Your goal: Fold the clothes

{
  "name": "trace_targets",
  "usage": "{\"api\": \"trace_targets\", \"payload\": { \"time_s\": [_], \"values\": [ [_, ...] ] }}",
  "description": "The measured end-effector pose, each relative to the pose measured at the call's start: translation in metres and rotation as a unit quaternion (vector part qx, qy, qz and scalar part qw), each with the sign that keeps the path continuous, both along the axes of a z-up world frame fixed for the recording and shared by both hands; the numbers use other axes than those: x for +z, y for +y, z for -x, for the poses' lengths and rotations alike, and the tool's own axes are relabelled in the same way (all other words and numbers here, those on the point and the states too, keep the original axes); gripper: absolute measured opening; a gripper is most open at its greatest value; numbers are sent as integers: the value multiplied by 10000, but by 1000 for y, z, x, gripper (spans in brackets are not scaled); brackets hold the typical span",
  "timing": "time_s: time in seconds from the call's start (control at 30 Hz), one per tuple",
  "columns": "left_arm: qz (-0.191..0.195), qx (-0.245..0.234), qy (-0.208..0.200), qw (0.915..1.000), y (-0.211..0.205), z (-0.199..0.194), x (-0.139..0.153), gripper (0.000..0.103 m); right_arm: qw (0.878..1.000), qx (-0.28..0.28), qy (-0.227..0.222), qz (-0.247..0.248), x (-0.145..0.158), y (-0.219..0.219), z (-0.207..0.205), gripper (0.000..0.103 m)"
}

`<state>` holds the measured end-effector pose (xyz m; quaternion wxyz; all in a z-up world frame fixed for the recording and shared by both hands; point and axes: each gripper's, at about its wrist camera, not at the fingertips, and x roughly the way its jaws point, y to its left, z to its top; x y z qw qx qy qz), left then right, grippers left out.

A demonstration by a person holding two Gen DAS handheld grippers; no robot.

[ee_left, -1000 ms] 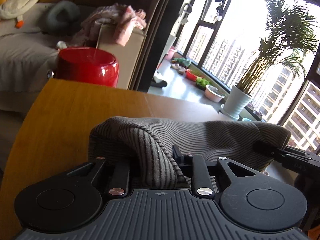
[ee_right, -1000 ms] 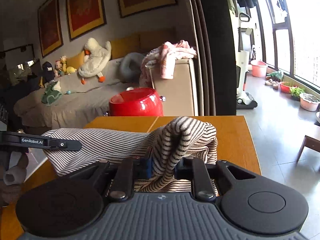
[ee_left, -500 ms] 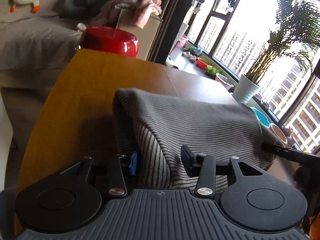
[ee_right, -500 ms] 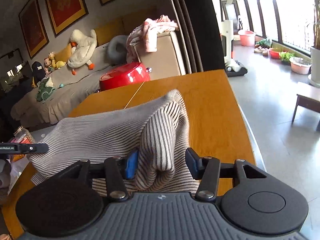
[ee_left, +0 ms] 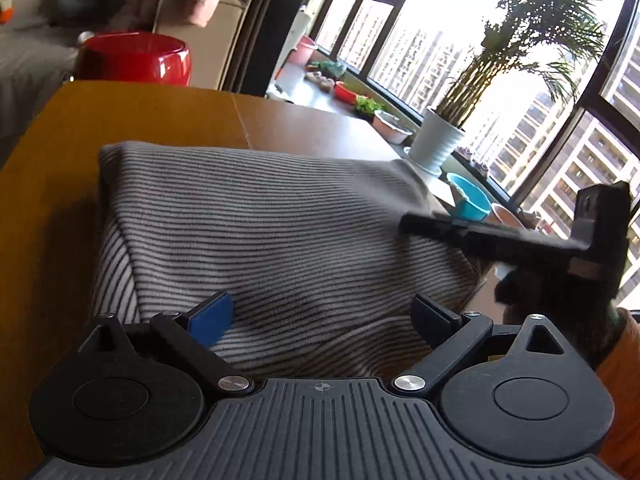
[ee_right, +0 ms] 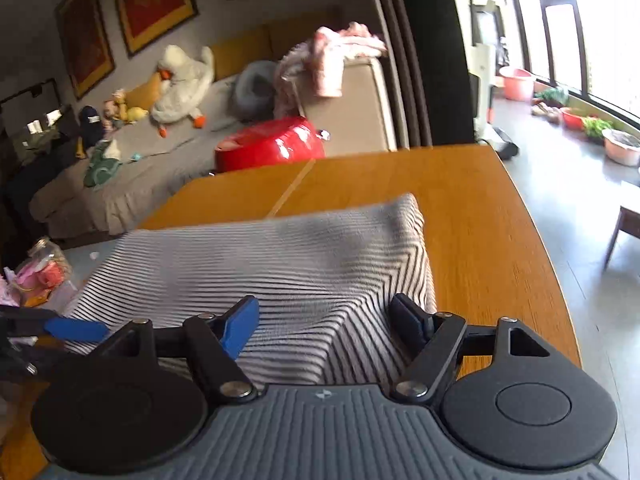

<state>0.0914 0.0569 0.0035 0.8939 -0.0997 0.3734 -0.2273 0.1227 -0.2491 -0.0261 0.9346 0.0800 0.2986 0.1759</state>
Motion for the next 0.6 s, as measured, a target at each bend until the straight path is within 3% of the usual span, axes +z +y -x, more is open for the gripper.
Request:
{"api": "trace_targets", "payload": {
  "time_s": [0.13,0.23,0.37,0.43,0.6],
  "values": [
    [-252,33,-197,9995,-9,-12,-3,102,9997,51,11,-246,-1,-9,20,77],
    [-441,57,-345,9984,-16,-21,-6,103,9998,219,-9,2,-1,-1,49,78],
    [-630,101,-527,9966,-20,-31,-7,103,9950,936,-47,345,6,18,86,95],
    [-609,104,-540,9966,-17,-35,-6,103,9927,1125,-160,408,18,21,96,98],
    [-356,288,-300,9985,-4,-26,7,103,9903,538,-843,967,56,16,85,103]
  ]
}}
